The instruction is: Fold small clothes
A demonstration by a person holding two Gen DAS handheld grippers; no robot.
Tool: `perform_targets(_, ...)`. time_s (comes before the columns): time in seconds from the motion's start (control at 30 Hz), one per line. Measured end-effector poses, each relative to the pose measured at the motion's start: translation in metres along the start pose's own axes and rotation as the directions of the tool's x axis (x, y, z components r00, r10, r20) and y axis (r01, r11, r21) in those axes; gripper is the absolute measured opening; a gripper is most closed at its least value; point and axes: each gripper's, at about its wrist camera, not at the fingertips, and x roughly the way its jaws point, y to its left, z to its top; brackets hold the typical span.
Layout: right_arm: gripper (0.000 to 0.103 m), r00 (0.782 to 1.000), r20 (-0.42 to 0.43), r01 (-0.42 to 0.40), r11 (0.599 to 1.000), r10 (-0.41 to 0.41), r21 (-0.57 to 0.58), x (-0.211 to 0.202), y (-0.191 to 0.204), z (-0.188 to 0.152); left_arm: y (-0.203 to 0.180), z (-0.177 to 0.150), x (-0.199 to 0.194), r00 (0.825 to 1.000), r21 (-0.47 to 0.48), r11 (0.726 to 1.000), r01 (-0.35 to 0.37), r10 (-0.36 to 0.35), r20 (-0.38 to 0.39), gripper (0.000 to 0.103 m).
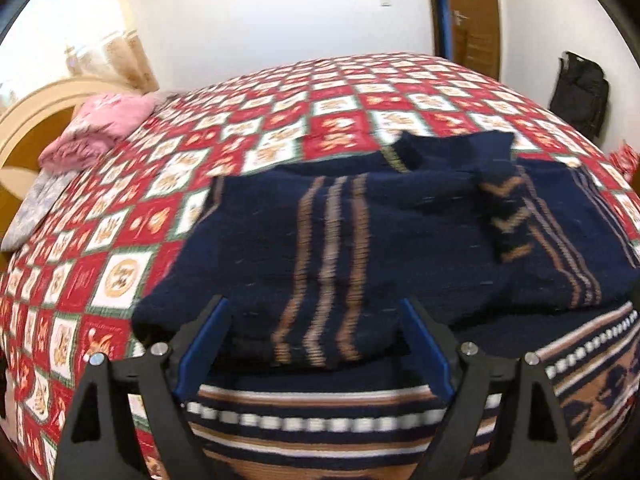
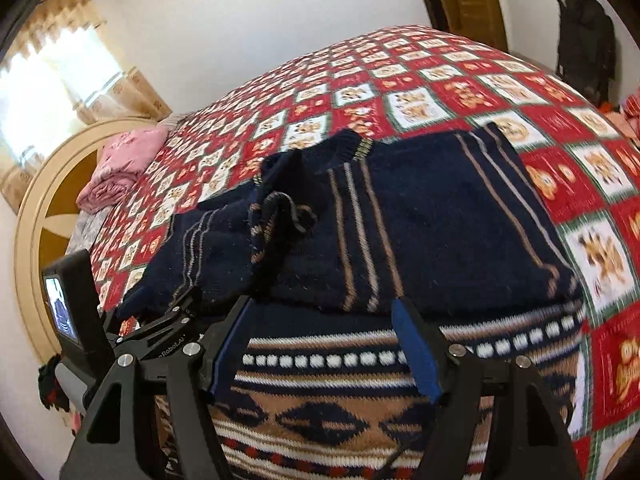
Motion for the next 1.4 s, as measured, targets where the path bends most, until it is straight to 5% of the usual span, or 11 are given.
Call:
perform_targets(0.2, 0.071, 0.994, 0.023, -0.111, 0.985, 0.108, 0.132, 0.02, -0.011, 0.054, 0.031, -0.004, 0.015, 0.999, -0.08, 0.996, -0.025, 0.022, -0.034, 0.089)
perform_targets(0.5, 0.071, 0.977, -0.137, -0.137, 0.97, 0.166, 0.2, 0.1, 0.004, 0.089, 0.031, -0.012, 0.012, 0.999, -0.068, 0.998, -0.011, 0.008, -0.04, 0.089)
perform_targets(0.67, 0.069, 0.935, -0.237, -0.214, 0.952, 0.265, 0.218, 0.138, 0.011, 0.086, 0.053, -0.012, 0.0, 0.998, -0.144, 0.989, 0.039, -0.045, -0.04, 0.089)
perform_targets(0.73, 0.017, 0.942, -0.251, -0.193, 0.972, 0.222, 0.133, 0.141, 0.022, 0.083, 0.065, -0.01, -0.002, 0.998, -0.188, 0.981, 0.045, -0.054, -0.043, 0.089)
perform_targets(0.93, 0.01, 0.981, 0.004, -0.193, 0.97, 0.196, -0.146, 0.061, 0.035, 0.074, 0.086, -0.008, -0.006, 0.999, -0.252, 0.968, 0.021, -0.031, -0.037, 0.089)
perform_targets(1.03, 0.01, 0.993, 0.086, -0.061, 0.977, 0.08, -0.206, 0.032, 0.016, 0.055, 0.091, -0.009, -0.006, 0.999, -0.274, 0.961, 0.026, -0.035, -0.026, 0.089)
perform_targets(1.13, 0.011, 0.994, 0.032, 0.108, 0.981, -0.104, -0.16, 0.032, -0.028, 0.036, 0.091, -0.01, -0.001, 0.998, -0.282, 0.959, 0.038, -0.051, -0.039, 0.089)
perform_targets(1.2, 0.011, 0.995, -0.021, 0.099, 0.994, -0.1, -0.049, 0.028, -0.058, 0.029, 0.089, -0.011, 0.0, 0.997, -0.282, 0.958, 0.047, -0.062, -0.045, 0.089)
perform_targets(1.3, 0.012, 0.998, -0.063, -0.006, 0.993, 0.014, 0.117, 0.026, -0.08, 0.034, 0.085, -0.011, 0.0, 0.997, -0.269, 0.962, 0.05, -0.064, -0.044, 0.089)
perform_targets(1.37, 0.033, 0.994, -0.067, -0.076, 0.984, 0.088, 0.163, 0.032, -0.081, 0.042, 0.083, -0.01, -0.001, 0.997, -0.263, 0.964, 0.048, -0.061, -0.044, 0.089)
perform_targets(1.4, 0.064, 0.991, -0.061, -0.104, 0.979, 0.116, 0.178, 0.038, -0.081, 0.046, 0.083, -0.009, -0.003, 0.997, -0.262, 0.964, 0.046, -0.059, -0.042, 0.089)
